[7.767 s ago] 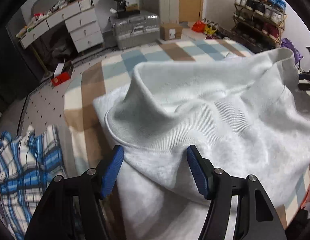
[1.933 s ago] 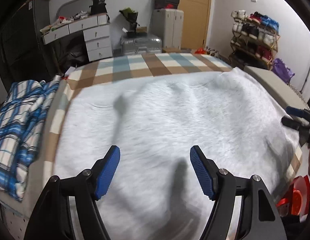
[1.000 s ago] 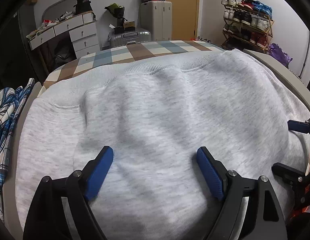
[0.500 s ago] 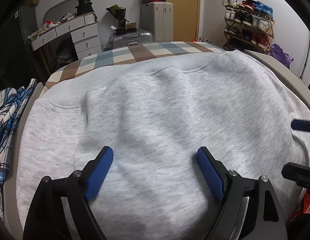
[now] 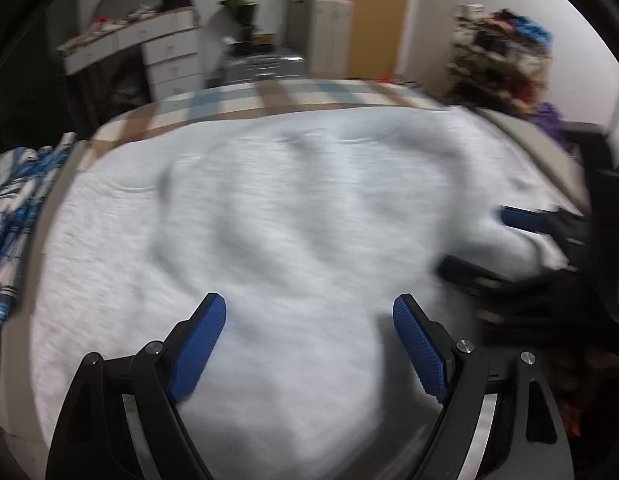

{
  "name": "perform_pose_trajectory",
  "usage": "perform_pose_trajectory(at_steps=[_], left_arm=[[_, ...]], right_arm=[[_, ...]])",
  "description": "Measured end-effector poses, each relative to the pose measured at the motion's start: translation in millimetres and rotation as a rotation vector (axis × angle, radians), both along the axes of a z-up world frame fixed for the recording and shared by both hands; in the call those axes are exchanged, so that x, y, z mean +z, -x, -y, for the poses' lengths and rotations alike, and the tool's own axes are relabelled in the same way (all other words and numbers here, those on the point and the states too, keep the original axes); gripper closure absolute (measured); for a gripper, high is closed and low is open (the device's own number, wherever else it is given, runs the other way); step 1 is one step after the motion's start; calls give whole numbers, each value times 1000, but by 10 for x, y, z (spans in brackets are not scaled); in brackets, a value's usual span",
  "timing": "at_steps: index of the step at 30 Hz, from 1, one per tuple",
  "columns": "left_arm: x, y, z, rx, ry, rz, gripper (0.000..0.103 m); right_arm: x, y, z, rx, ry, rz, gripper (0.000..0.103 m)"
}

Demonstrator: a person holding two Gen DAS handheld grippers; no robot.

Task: Fold large clothes
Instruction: 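Smooth the folded sweatshirt surface with both open grippers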

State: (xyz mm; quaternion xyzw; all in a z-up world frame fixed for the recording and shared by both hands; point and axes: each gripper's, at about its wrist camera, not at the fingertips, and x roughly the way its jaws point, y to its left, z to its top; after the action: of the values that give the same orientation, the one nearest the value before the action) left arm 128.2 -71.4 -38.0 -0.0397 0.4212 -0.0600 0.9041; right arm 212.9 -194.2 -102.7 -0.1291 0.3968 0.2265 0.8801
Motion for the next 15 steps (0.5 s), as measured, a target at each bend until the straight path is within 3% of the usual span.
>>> perform_pose_trajectory(at_steps=[2,6,10,15], left_arm=[[23,157,160,-94,21,2,20],[-103,268,378,-128,-130,13,20],[-100,208,318,-99,-67,-5,17],[-112,194,367,-98,-86,9,10]], right_arm=[[20,-3,0,2,-4,-6,0],[37,30,25,5,5,-12,0],[117,215,71,1,33,-43,0],[141,555,140,48,82,11,0]])
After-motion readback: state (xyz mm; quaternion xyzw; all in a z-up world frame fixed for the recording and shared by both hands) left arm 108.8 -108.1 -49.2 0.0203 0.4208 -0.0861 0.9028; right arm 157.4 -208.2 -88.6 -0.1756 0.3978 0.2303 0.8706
